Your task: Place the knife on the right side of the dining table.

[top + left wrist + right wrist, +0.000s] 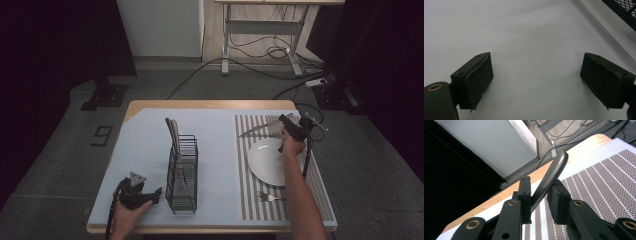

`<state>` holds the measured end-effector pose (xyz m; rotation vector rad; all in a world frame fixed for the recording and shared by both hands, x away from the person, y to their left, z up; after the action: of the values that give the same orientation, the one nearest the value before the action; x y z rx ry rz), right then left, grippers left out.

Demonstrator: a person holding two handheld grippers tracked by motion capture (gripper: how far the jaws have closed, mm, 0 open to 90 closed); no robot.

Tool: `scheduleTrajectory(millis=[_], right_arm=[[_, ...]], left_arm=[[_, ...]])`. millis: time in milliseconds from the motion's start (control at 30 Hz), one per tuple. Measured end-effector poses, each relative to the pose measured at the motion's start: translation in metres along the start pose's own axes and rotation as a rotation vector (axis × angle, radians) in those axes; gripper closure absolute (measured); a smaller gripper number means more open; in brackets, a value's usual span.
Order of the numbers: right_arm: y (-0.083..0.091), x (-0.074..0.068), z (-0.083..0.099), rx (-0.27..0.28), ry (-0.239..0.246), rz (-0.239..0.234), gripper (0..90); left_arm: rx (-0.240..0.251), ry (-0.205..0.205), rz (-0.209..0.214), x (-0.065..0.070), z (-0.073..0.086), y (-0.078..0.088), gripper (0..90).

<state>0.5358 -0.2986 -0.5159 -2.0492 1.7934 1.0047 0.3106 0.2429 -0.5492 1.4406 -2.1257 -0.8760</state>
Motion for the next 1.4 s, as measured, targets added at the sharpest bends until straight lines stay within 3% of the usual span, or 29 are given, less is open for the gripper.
scheduleTrajectory(millis=[333,1033,1400], right_arm=[[-0.004,0.01,0.003,-0.023,-0.006,0.031,70.9],[-0.005,0.015,0.007,-0.054,-0.001,0.104,67.6],[-0.007,0.023,0.011,-0.086,-0.047,0.152,66.0]], left_arm=[[0.0,0.0,0.0,0.0,0.0,0.0,10.7],[0.0,0.0,0.001,0.0,0.0,0.0,10.7],[0.001,0.001,0.0,0.0,0.0,0.0,10.7]])
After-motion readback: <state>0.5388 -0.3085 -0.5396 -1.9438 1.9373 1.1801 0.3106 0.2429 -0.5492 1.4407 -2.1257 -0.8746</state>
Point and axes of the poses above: each handheld gripper's, and its own axes: y roughly backward along the jaws, z roughly out of its underside, x roughly to its right, the point moved 3 cm from there along -y, roughly forward along the jaws, and after that the axes turned 2 degrees about x, right-handed, at the moved point
